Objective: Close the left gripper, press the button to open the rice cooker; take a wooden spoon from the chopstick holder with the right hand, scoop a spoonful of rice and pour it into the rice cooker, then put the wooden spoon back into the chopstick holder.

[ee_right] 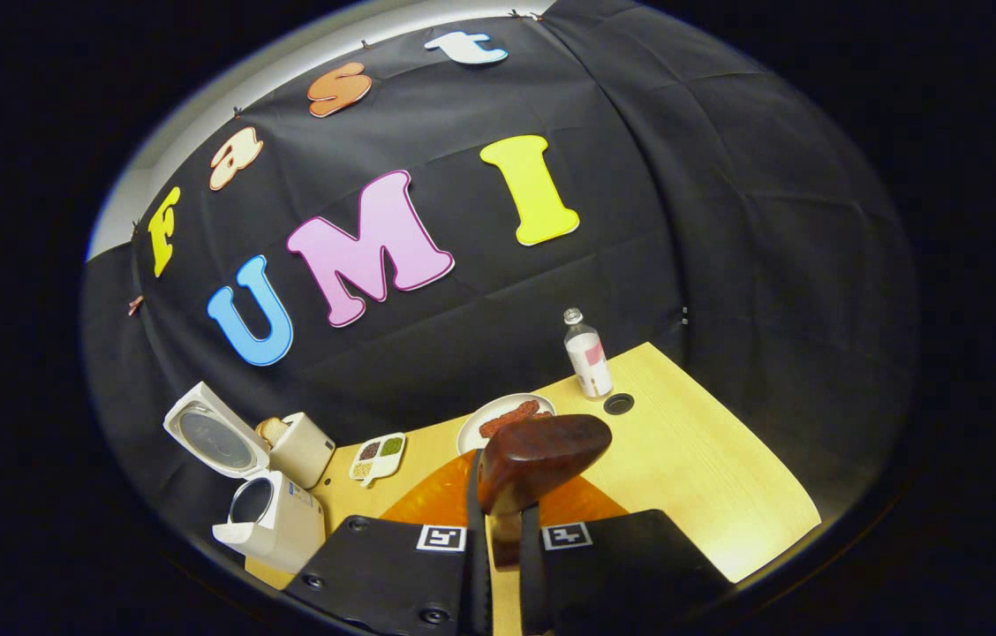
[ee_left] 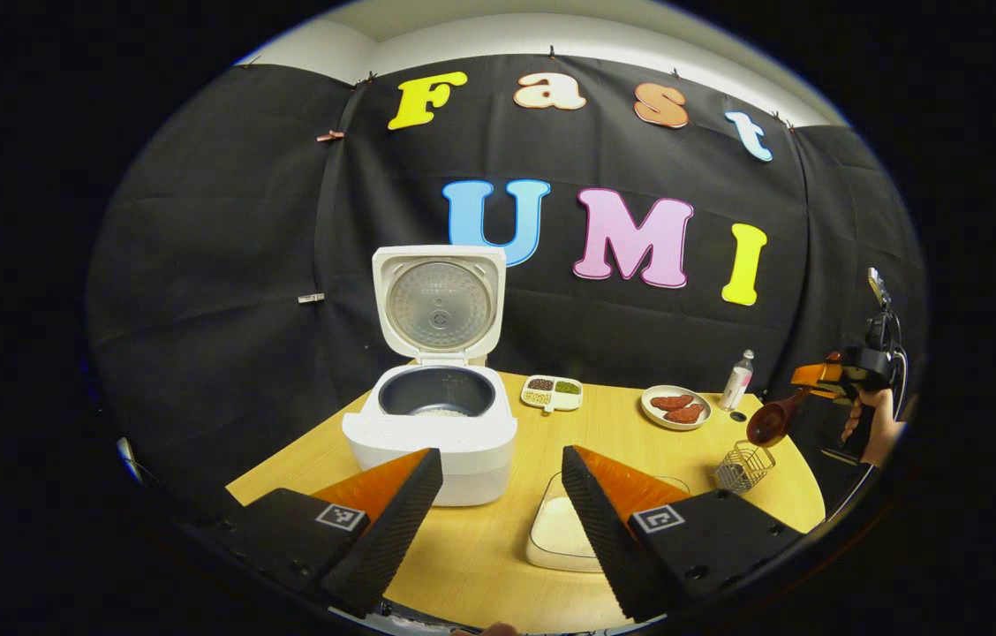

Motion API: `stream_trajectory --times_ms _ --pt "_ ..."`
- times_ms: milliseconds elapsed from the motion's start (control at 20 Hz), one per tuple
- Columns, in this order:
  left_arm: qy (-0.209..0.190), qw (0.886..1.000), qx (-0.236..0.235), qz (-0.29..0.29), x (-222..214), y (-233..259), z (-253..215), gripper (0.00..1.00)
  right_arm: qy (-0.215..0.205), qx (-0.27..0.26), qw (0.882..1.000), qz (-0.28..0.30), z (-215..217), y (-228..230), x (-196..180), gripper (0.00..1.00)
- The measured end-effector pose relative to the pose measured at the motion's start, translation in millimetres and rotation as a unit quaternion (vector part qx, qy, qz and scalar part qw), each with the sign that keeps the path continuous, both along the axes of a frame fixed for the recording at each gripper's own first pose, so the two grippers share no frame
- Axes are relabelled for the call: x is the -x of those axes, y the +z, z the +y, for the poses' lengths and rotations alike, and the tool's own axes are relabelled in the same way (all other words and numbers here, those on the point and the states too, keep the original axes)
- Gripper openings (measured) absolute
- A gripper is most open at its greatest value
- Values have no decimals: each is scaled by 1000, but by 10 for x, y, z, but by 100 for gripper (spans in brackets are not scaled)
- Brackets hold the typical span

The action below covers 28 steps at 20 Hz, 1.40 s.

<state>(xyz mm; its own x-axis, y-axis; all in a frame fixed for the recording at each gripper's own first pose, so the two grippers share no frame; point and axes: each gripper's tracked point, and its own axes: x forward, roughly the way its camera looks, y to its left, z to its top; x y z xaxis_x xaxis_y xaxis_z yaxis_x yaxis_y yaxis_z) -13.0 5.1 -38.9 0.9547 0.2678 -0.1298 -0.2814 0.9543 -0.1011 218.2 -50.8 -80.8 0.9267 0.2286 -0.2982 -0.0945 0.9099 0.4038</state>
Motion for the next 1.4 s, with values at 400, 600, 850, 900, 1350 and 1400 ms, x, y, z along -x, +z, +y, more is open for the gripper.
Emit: stream_trajectory --times_ms 400,600,850,900,1350,1400 --pt "-44 999 -12 10 72 -191 478 94 20 -3 1000 -6 791 190 577 17" --pt "-72 997 -10 3 47 -178 612 94 36 -5 999 10 1212 52 819 17" --pt "-110 994 -16 9 9 -241 702 94 57 5 998 24 1620 -232 1011 17" --pt "-116 993 -16 10 3 -270 715 94 60 8 998 26 1680 -311 1041 17" --pt "-142 989 -20 37 46 -520 769 94 82 87 992 44 1989 -1125 1202 17" --pt "-144 988 -22 40 48 -542 767 94 81 95 991 42 2009 -1182 1207 17"
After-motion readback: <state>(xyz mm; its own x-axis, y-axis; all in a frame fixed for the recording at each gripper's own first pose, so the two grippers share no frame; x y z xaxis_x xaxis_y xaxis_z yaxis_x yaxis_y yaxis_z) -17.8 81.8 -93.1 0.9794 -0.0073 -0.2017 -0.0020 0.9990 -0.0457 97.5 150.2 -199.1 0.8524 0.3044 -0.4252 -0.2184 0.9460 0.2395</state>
